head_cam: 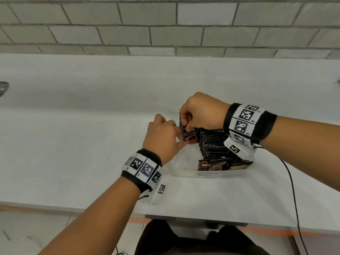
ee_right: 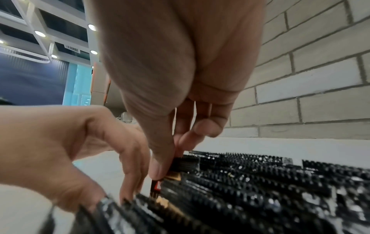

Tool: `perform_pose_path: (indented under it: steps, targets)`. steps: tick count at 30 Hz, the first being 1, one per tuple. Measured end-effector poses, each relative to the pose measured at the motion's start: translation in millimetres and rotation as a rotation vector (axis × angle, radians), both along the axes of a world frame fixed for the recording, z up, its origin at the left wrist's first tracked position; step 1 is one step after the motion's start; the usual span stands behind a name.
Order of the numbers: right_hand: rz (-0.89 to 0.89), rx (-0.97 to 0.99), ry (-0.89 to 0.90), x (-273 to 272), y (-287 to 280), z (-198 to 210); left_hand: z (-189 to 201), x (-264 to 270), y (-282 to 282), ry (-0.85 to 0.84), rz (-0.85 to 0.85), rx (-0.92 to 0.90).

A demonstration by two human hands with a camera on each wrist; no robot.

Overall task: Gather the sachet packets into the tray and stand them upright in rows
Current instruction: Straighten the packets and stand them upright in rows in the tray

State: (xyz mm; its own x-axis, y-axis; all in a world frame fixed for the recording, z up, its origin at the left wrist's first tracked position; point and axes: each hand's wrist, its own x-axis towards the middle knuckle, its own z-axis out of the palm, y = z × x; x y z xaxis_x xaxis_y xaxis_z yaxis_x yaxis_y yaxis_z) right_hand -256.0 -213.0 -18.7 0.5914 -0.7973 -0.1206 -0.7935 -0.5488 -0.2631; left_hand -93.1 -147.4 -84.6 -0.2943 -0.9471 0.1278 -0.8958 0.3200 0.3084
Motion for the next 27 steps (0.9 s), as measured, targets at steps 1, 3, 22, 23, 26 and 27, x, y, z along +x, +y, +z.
perform_pose_path:
  steps: [1, 3, 22, 23, 26, 27]
  targets:
    - [-0.007, -0.002, 0.006, -0.7, -0.8, -0.7, 1.0, -1.2, -4.2, -0.035, -0.009, -0.016]
    - [-0.018, -0.002, -0.001, -3.0, -2.0, -0.1, 1.0, -2.7, -10.8, -0.086, -0.024, -0.019]
    - [-0.302, 0.226, -0.364, -139.4, 128.1, 6.3, 24.9, 4.2, 43.4, 0.305, -0.210, 0.176]
    - [-0.299, 0.201, -0.401, -139.5, 132.5, -0.7, 25.7, 1.1, 49.0, 0.335, -0.196, 0.200]
    - [-0.301, 0.134, -0.490, -135.5, 139.0, -19.0, 22.6, -13.1, 58.5, 0.415, -0.144, 0.235]
    - [-0.300, 0.109, -0.511, -133.8, 140.2, -23.7, 20.4, -17.5, 59.3, 0.428, -0.124, 0.241]
